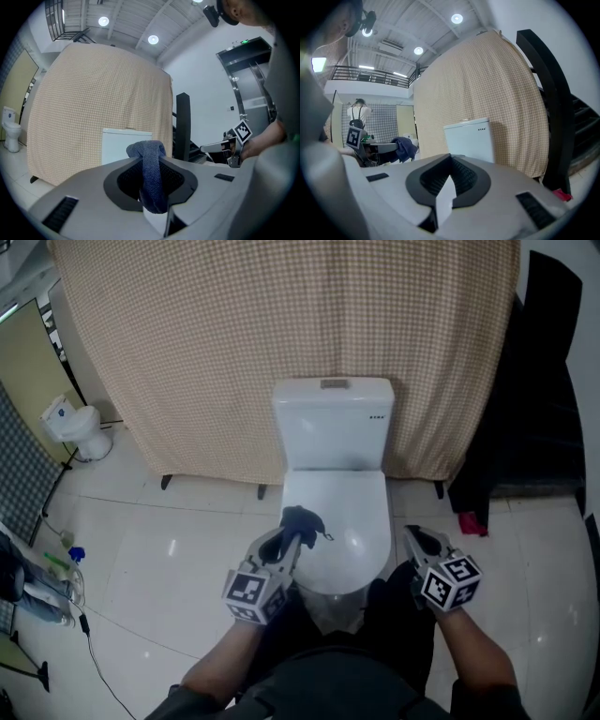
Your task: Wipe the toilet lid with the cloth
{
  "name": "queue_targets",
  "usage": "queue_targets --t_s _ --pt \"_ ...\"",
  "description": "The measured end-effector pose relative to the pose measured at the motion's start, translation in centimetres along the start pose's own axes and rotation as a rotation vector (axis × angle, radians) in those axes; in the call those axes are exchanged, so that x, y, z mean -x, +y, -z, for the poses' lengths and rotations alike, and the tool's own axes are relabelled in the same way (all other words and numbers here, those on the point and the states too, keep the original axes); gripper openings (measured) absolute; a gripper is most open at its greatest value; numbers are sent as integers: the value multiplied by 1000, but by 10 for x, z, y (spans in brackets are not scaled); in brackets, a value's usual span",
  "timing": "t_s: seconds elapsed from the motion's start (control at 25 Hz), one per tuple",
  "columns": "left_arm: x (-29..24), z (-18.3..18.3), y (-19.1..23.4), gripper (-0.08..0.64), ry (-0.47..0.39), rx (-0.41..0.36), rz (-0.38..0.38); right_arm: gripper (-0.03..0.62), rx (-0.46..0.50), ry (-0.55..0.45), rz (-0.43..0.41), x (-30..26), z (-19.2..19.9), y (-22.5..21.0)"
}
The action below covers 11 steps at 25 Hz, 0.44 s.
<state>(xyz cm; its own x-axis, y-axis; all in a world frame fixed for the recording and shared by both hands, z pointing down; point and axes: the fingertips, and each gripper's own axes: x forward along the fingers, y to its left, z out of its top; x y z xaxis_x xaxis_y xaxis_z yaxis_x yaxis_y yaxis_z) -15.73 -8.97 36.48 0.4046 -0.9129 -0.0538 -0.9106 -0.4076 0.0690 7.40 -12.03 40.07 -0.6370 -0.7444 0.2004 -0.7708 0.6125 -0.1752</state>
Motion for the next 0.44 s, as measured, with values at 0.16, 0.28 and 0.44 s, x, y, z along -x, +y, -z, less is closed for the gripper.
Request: queue_targets --t_s 0.16,0.28,0.44 --pt "2 0 -5 67 -5 -26 27 2 -1 5 -4 0 1 2" --pt "3 2 -9 67 -6 -25 41 2 -8 -2 -10 -1 3 1" --pt "2 2 -12 67 -5 -34 62 3 -19 -8 -7 -1 2 0"
